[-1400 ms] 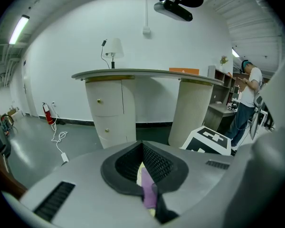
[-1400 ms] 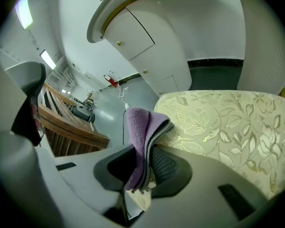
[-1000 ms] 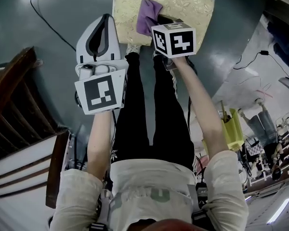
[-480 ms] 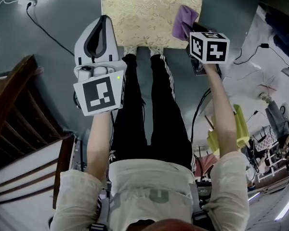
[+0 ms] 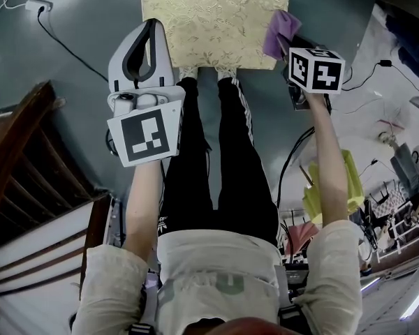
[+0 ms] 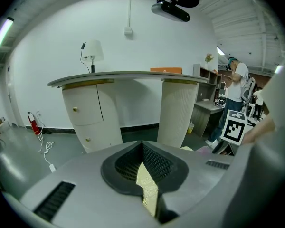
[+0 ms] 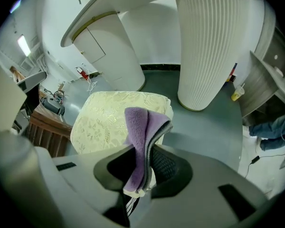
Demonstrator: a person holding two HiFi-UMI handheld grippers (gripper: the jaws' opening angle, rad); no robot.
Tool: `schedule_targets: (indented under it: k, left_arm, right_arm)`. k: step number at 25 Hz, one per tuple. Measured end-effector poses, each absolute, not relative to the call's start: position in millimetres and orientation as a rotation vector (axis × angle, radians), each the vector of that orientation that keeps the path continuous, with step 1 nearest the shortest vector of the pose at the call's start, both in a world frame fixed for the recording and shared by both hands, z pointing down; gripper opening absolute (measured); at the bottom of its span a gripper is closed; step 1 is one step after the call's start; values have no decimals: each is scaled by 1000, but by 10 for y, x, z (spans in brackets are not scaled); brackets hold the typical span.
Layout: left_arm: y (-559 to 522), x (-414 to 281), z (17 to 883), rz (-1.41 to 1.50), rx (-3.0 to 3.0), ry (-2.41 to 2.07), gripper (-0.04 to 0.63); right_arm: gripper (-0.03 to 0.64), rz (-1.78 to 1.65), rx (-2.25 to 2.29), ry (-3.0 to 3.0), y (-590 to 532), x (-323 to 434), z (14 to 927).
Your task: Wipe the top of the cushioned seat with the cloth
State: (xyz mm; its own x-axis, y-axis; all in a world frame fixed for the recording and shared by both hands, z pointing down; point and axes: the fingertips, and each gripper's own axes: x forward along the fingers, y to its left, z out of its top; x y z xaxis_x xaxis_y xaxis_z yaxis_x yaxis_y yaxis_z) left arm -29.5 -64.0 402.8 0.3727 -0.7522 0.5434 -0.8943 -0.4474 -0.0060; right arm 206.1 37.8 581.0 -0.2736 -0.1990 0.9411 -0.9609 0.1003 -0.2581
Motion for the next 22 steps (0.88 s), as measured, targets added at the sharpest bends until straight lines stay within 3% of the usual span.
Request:
schedule_targets:
  k: [15, 22]
  left_arm:
    - [-602, -224, 4054, 703, 2350, -1456, 5]
    - [-595, -325, 3928, 688, 2343, -1486, 5]
  right_arm:
    - [89, 1283, 1211, -1582, 398, 2094, 5819]
    - [89, 1220, 1277, -1927, -136, 1524, 4584]
